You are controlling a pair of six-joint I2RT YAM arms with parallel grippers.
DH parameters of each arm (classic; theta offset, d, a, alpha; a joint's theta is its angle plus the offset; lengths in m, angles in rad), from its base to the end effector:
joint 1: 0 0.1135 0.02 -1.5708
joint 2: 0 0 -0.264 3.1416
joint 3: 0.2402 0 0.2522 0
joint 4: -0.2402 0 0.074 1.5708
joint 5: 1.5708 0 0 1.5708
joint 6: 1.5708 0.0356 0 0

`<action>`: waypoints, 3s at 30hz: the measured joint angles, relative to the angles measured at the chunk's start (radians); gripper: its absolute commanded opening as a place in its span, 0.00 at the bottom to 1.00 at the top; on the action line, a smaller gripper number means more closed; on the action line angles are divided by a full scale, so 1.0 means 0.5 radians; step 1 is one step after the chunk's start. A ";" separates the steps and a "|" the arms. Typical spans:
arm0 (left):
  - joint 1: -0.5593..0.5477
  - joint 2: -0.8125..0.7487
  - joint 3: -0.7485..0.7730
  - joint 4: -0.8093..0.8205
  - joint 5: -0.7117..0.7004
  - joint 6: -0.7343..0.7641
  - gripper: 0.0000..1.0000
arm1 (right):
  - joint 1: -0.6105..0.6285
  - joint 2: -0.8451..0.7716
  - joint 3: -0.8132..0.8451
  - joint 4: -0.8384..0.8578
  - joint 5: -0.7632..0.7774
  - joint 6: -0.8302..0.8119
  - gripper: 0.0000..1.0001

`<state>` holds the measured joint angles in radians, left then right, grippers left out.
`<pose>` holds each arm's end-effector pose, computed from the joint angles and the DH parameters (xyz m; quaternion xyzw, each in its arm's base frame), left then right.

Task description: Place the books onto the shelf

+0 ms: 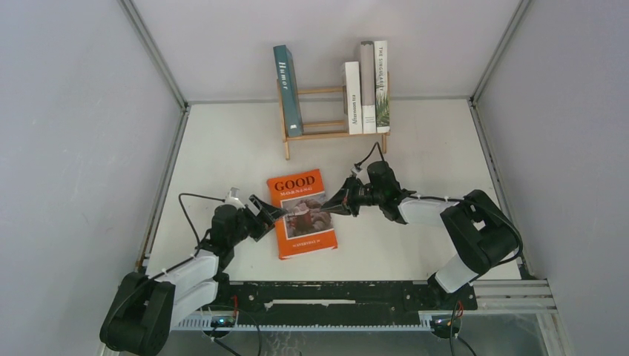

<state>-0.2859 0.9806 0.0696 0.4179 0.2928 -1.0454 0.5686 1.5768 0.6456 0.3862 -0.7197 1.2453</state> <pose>0.1562 -0.0566 0.1249 -0.2452 0.8164 -0.4120 0.3220 0.2419 0.1824 0.1645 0.1077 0.8266 0.5508 0.0413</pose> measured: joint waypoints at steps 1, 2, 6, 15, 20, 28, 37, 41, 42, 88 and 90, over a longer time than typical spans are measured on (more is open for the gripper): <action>0.000 0.000 -0.002 0.002 0.000 0.000 0.96 | -0.002 -0.001 0.000 0.009 -0.005 0.007 0.00; 0.000 0.000 -0.004 0.005 0.000 0.000 0.97 | -0.005 -0.001 0.000 0.016 -0.011 0.017 0.00; 0.000 0.000 -0.012 0.021 -0.001 0.001 0.97 | -0.013 -0.002 0.000 0.022 -0.031 0.033 0.00; 0.000 0.001 -0.017 0.033 -0.001 0.003 0.97 | -0.037 -0.190 0.008 -0.468 0.170 -0.365 0.41; 0.000 0.033 -0.017 0.067 0.004 0.008 0.97 | -0.035 -0.206 0.008 -0.742 0.336 -0.586 0.46; 0.001 0.112 -0.017 0.162 0.034 0.007 0.97 | 0.002 -0.101 0.008 -0.831 0.443 -0.702 0.46; 0.001 0.147 -0.017 0.196 0.056 0.012 0.97 | 0.017 0.053 0.009 -0.686 0.439 -0.693 0.46; 0.001 0.174 -0.014 0.224 0.068 0.014 0.97 | 0.021 0.087 0.053 -0.640 0.434 -0.687 0.46; 0.001 0.182 -0.013 0.228 0.070 0.014 0.97 | 0.024 0.092 0.069 -0.636 0.434 -0.686 0.45; 0.031 0.029 0.042 -0.068 0.160 0.118 1.00 | 0.018 0.096 0.117 -0.306 0.071 -0.409 0.00; 0.035 0.022 0.042 -0.077 0.161 0.117 1.00 | 0.018 0.096 0.091 -0.272 0.053 -0.374 0.00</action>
<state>-0.2684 0.9916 0.0906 0.3794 0.3733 -0.9871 0.5774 1.6249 0.6910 0.2501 -0.6930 1.0584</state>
